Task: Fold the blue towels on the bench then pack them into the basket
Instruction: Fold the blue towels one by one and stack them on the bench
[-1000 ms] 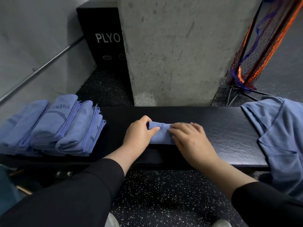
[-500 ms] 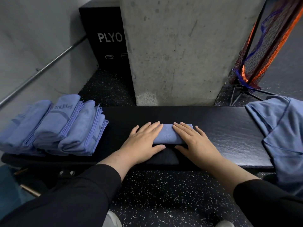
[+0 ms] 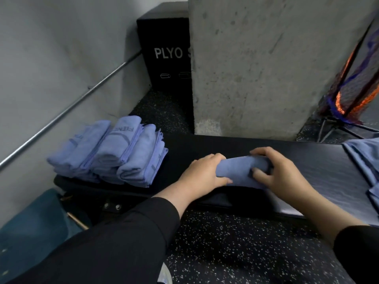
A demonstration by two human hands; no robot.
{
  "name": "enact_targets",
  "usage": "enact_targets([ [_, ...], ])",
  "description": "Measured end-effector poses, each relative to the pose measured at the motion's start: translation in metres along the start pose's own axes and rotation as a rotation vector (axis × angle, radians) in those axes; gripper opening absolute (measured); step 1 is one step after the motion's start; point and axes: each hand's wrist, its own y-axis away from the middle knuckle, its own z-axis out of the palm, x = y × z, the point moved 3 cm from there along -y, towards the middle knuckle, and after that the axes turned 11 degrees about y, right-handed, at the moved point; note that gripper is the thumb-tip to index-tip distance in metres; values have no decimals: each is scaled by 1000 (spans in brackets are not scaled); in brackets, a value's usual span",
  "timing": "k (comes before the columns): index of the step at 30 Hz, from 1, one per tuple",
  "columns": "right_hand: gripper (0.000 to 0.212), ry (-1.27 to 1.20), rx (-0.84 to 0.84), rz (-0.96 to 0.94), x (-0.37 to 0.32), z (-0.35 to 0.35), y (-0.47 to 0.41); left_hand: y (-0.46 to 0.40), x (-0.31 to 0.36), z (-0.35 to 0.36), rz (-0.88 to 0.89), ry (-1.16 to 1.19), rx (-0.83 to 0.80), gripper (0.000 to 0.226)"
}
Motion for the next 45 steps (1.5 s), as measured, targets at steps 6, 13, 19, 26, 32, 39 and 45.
enact_targets([
  [6,45,-628,34,271,-47,-4,-13,31,-2,-41,-107,473,126,31],
  [13,37,-1236,-212,359,-117,21,-13,75,-6,-91,-210,778,300,24],
  [19,25,-1150,-170,318,-170,32,-17,118,-9,-117,-235,841,269,45],
  [26,22,-1013,-219,258,-232,44,-49,149,-33,-166,-240,924,415,35],
  [32,4,-858,-292,182,-297,65,-107,161,-78,-204,-296,1071,708,46],
  [39,15,-474,-324,-6,-344,110,-158,165,-131,-225,-368,1295,937,55],
  [45,22,-9,-307,-179,-360,138,-181,171,-147,-232,-446,889,1018,53],
])
